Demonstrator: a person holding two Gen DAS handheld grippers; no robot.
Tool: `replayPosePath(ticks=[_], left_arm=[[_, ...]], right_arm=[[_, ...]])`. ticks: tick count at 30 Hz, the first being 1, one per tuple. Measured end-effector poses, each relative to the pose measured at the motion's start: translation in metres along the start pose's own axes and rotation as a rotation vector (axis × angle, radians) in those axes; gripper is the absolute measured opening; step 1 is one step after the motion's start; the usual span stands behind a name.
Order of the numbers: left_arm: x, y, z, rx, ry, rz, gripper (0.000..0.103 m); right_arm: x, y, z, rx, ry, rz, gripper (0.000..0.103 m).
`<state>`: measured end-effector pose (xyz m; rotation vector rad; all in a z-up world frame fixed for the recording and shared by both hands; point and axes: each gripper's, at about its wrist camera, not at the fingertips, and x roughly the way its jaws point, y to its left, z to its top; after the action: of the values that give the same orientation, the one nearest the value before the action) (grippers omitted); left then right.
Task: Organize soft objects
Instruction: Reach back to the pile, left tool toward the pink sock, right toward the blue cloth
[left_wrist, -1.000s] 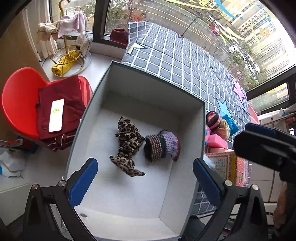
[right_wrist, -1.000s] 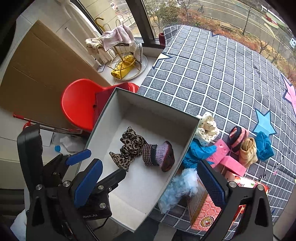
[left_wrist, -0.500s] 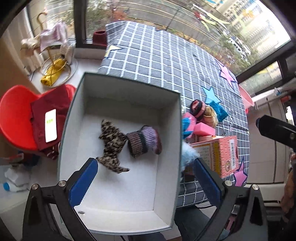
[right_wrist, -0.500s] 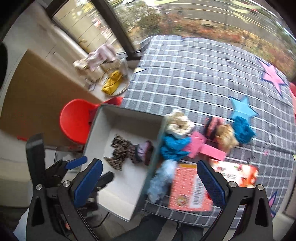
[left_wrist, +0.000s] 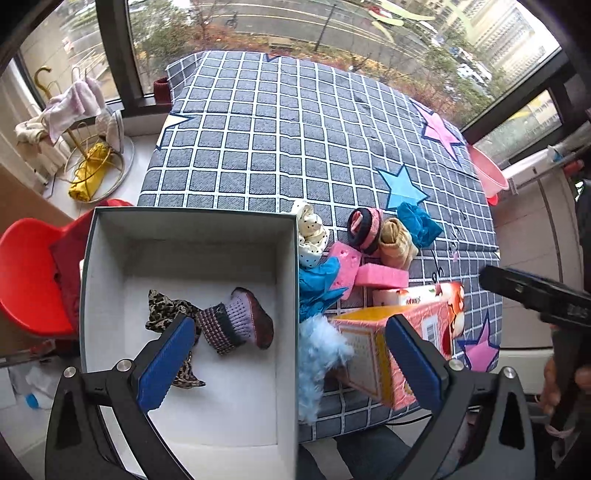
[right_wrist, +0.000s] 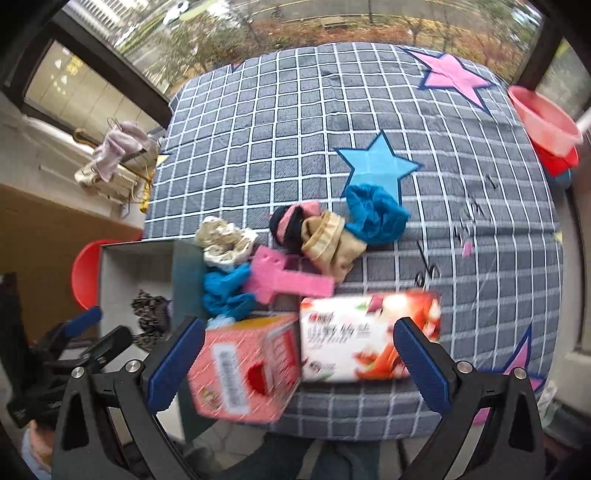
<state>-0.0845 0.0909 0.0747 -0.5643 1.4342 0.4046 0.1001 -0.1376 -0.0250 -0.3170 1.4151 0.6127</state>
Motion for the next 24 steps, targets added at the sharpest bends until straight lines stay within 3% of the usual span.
replayPosePath(ticks=[7,16,24], left_arm=[[0.016,-0.023,0.031,0.029,0.029,0.127,0.103],[0.069,-0.086,0.090,0.110,0.095,0.169,0.103],[0.129,-0.128,0.123,0.182,0.160,0.268,0.103]], right_arm=[[0.042,-0.014,0.037,-0.089,0.042,-0.076,0.103],[0.089,-0.088,0.054,0.074,0.129,-0.086,0.103],[0.118,-0.105,0.076,0.127,0.126,-0.059,0.103]])
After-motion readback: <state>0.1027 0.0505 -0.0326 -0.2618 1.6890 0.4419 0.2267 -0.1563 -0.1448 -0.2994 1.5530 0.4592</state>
